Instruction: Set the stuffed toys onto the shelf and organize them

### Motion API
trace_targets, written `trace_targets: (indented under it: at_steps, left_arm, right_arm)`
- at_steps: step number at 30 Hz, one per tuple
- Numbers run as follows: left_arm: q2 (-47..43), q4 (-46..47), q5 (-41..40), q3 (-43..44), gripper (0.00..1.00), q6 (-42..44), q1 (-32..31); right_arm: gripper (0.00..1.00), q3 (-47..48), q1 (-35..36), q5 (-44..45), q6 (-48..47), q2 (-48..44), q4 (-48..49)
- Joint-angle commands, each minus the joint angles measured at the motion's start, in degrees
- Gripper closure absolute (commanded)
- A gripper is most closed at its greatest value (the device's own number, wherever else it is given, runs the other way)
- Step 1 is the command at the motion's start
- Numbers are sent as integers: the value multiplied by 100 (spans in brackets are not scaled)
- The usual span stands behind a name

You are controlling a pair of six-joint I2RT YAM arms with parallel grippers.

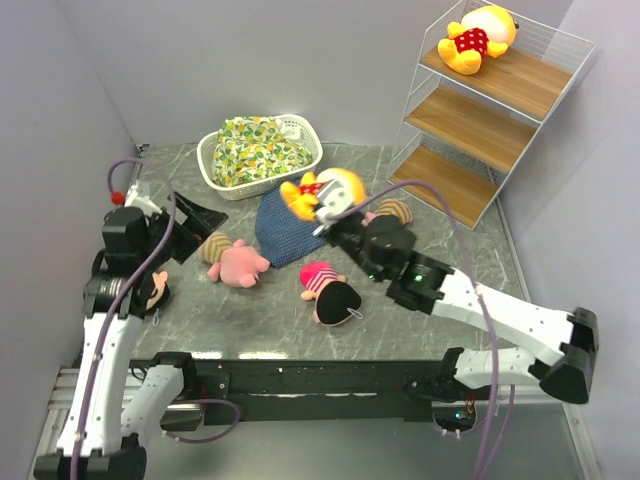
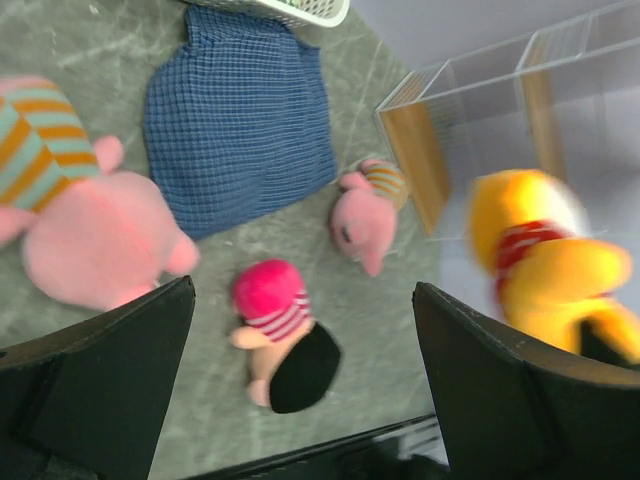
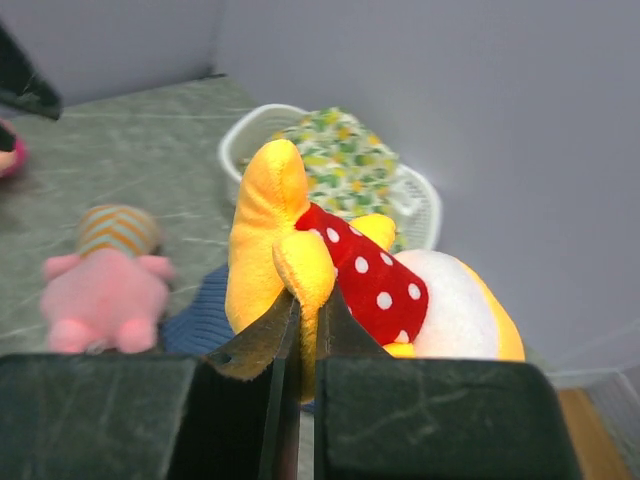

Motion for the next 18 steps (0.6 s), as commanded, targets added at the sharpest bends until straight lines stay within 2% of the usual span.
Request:
trace_targets:
  at_steps: [1,5,8,13,18]
  left_arm:
    - [469,589,359,241,4,1580,-4]
    - [742,589,-217,189,4,2294,-4]
    - [725,729,-650,22,3,2463,-30]
    - [234,1546,-317,-732,4,2402,-65]
    - [-286,1784,-703,-1068,4,2419,-65]
  right_arm:
    - [100,314,-364,-90,-231,-551,-340]
    - [100,971,-777,-477,-204,-806,-788]
    - [100,1621,-1067,-530,-344,-711,-1200]
    - [100,2633,-1908,-573,-547,-359,-1816]
    - [100,3723,-2736,-793,-767,-130,-2089]
